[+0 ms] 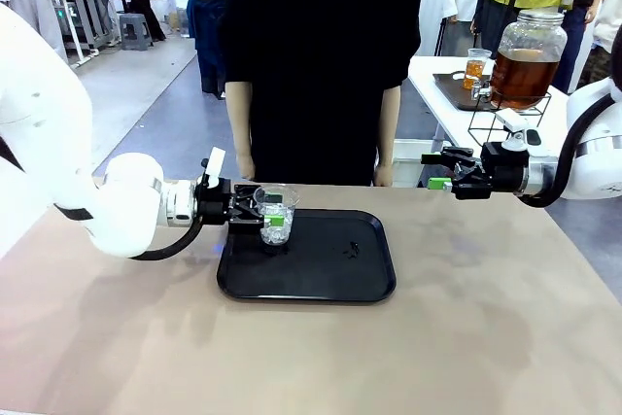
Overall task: Pour the drink into the iced cup.
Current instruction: Pick up the iced cup indicated by the human and present it to them, then open the gripper to release the iced cup you were holding.
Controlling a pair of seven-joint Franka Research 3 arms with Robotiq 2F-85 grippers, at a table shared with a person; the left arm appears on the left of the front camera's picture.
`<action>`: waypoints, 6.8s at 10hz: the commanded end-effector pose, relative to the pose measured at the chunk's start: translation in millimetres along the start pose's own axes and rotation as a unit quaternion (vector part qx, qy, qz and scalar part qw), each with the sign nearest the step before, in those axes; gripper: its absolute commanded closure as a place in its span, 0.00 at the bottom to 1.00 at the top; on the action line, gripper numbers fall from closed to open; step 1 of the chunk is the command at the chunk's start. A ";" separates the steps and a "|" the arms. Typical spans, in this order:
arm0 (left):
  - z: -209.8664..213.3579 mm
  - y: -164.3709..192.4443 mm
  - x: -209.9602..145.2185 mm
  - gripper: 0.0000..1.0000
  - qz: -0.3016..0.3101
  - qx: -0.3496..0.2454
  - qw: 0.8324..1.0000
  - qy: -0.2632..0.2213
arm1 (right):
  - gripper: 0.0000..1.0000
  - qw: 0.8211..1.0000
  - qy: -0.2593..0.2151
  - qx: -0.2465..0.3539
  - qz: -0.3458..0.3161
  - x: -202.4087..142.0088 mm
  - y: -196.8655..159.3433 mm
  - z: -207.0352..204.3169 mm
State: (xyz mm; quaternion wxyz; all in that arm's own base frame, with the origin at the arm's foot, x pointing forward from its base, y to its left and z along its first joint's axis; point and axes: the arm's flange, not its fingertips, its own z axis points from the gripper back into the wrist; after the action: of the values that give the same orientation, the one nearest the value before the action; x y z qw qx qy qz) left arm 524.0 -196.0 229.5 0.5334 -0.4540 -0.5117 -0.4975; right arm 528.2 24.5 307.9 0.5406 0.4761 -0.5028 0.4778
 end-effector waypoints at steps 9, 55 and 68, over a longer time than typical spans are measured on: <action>-27.5 52.8 90.4 0.13 -0.019 0.039 0.999 0.007 | 0.00 1.000 0.000 0.001 0.002 3.2 -3.6 -0.3; 1.7 53.6 97.5 0.00 -0.005 0.040 0.999 0.005 | 0.00 1.000 0.000 0.001 0.002 3.2 -3.6 -0.3; 160.4 -21.1 64.3 0.00 0.004 0.010 1.000 -0.019 | 0.00 1.000 0.000 0.001 0.002 3.2 -3.6 -0.3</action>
State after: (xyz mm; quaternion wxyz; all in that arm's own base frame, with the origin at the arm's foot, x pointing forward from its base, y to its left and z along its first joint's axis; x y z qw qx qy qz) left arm 485.0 -41.2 301.7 0.5313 -0.4608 -0.5174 -0.4875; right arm 528.3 24.1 307.8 0.5408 0.4760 -0.5029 0.4776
